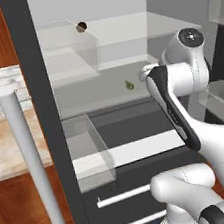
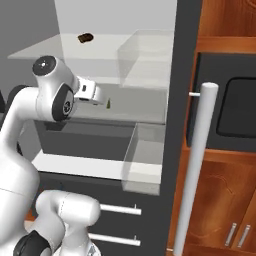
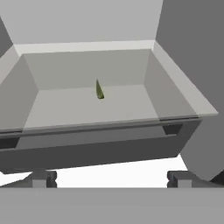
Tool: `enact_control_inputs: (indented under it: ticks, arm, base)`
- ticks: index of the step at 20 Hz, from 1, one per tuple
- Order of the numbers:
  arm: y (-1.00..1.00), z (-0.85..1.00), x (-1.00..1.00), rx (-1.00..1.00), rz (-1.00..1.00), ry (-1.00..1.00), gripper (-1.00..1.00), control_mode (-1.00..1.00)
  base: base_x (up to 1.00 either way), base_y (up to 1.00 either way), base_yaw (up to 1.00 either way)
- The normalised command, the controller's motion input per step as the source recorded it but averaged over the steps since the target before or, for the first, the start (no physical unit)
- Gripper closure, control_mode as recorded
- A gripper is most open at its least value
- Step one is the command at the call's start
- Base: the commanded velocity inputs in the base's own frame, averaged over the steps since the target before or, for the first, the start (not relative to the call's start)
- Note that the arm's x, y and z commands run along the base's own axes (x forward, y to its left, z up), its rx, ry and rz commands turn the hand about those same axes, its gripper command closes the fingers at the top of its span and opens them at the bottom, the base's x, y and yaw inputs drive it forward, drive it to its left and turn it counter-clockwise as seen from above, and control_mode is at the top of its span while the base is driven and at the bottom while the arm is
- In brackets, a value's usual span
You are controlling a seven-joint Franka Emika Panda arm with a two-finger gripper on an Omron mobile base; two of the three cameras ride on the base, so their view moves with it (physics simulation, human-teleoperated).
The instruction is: Take the lemon wedge from the fridge and place it on the plate with fish on the dining counter.
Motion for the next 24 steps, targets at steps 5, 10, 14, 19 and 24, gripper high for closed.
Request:
enact_control_inputs:
  ticks: [5,10,14,19,24]
  arm:
    - [0.0,0.0,0.0,0.0,0.0,0.0,-1.0,1.0]
    - [0.0,0.0,0.0,0.0,0.0,0.0,-1.0,1.0]
    - [0.0,0.0,0.0,0.0,0.0,0.0,-1.0,1.0]
    - [0.0,0.0,0.0,0.0,0.0,0.0,-1.0,1.0]
    - [-0.1,-0.22,0.11,0.01,0.18,0.0,-1.0,-1.0]
  base:
    - [0.69,0.39,-0.06]
    - [0.4,0.04,0.0]
    - [0.67,0.01,0.01]
    - [0.97,0.0,0.0]
    - [0.13,0.0,0.01]
